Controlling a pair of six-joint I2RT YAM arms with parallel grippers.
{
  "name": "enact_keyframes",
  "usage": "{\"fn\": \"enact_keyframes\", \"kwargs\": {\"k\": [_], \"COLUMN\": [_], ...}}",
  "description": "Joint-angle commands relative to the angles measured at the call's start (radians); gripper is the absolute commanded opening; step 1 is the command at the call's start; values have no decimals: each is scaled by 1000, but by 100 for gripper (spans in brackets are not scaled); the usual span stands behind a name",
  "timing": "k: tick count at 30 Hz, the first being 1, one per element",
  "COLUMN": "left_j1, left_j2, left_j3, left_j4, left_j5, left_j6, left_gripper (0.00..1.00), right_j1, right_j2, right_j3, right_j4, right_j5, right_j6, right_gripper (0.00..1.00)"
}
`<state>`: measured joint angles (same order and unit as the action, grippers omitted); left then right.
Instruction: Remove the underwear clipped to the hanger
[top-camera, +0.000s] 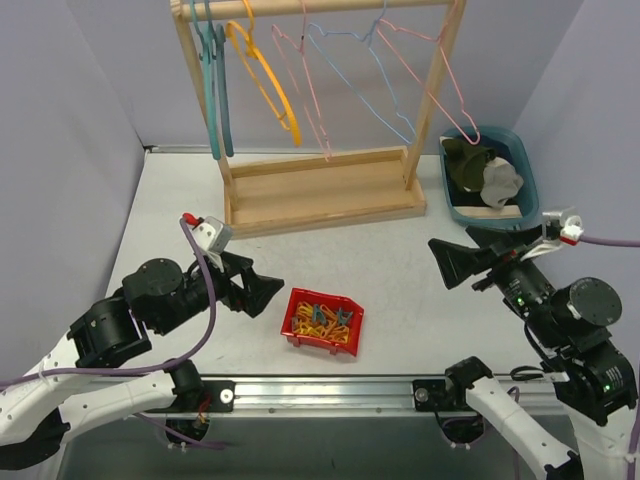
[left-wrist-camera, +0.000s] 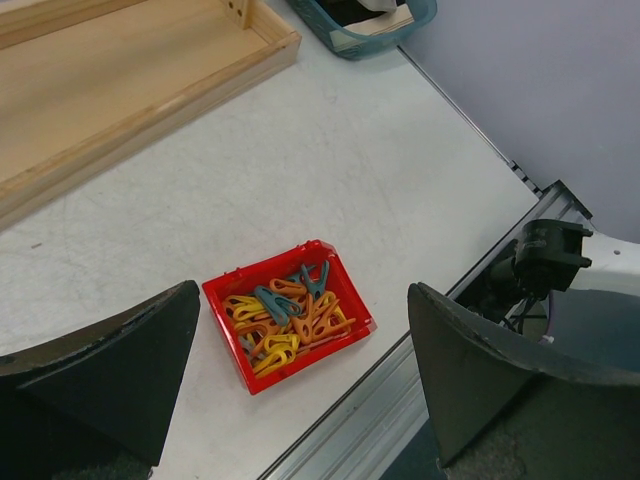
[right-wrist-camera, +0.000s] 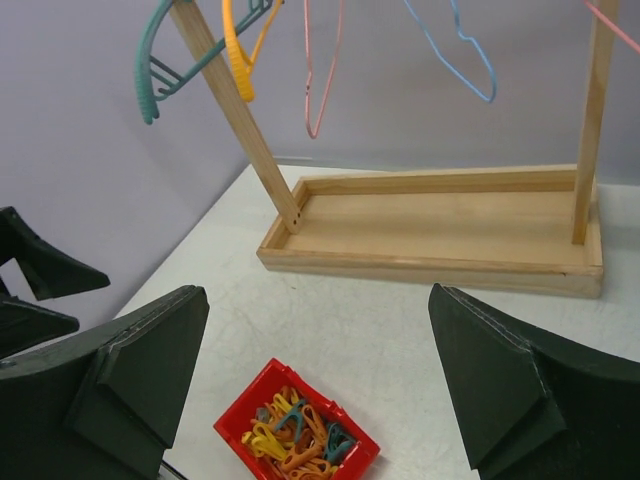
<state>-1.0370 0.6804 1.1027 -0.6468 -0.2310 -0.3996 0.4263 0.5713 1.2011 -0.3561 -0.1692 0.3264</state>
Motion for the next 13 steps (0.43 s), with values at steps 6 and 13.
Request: {"fn": "enact_keyframes", "kwargs": {"k": [6, 13], "left_j1": [2, 2], "left_j2": [50, 61], "left_j3": [-6, -10], "left_j4": [107, 159], "left_j5": [25, 58], "left_j6": [-13, 8], "left_gripper": [94, 94], "right_j1": [3, 5], "right_j2": [-128, -153], "right_j3": [-20, -31], "right_j4": [46, 43], "right_j5": [-39, 0], "right_j6": [22, 33], "right_gripper": [100, 100]}}
